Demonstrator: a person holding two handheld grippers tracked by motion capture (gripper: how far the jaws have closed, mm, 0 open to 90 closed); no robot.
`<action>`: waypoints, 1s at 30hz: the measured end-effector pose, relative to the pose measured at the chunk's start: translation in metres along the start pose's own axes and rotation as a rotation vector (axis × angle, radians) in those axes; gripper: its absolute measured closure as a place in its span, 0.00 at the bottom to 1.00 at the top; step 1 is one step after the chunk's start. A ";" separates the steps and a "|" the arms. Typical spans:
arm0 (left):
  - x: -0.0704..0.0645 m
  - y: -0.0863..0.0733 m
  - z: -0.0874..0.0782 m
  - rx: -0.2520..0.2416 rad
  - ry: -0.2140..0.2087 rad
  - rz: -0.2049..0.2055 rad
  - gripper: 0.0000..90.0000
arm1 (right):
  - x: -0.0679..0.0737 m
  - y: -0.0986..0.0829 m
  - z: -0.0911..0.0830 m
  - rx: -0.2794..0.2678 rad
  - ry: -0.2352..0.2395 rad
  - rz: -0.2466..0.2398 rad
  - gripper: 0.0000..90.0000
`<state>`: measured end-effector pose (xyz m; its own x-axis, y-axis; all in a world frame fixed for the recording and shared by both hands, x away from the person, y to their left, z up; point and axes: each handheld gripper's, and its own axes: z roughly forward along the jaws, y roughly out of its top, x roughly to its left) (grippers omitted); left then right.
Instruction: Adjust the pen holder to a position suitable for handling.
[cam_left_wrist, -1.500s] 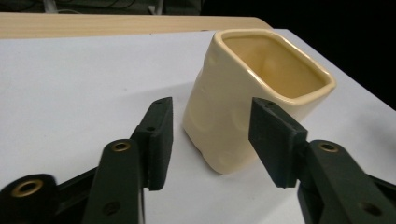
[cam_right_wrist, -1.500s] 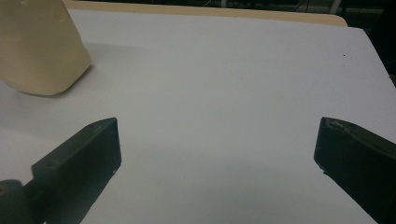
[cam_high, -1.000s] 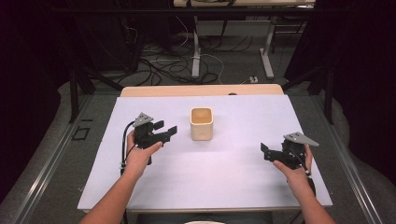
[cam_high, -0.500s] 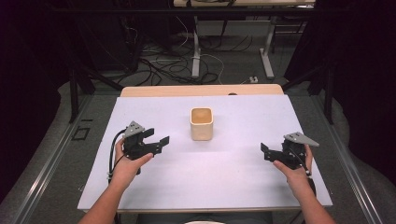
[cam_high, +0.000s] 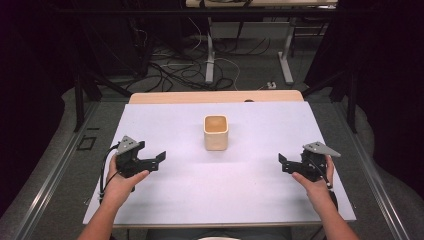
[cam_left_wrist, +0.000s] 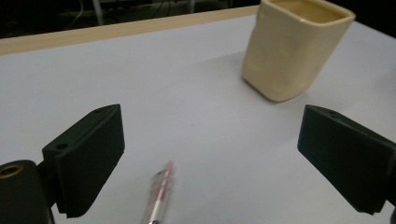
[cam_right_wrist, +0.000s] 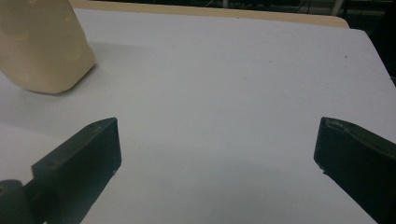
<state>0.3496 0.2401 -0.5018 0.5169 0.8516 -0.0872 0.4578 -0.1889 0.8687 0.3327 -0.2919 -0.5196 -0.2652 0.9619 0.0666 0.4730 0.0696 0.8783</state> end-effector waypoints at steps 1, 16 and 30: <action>0.000 0.000 0.000 0.000 0.000 0.000 0.08 | 0.000 0.000 0.000 0.000 0.000 0.002 0.00; 0.036 -0.016 -0.018 0.060 0.077 -0.024 0.18 | 0.001 0.000 0.000 0.003 0.003 0.001 0.01; 0.038 -0.027 -0.017 0.198 0.075 0.078 0.34 | 0.000 0.000 -0.002 0.031 0.000 -0.005 0.01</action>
<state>0.3443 0.2857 -0.5200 0.5047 0.8631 0.0196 0.5555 -0.3421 0.7579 0.3314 -0.2926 -0.5183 -0.2674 0.9616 0.0625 0.4975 0.0822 0.8636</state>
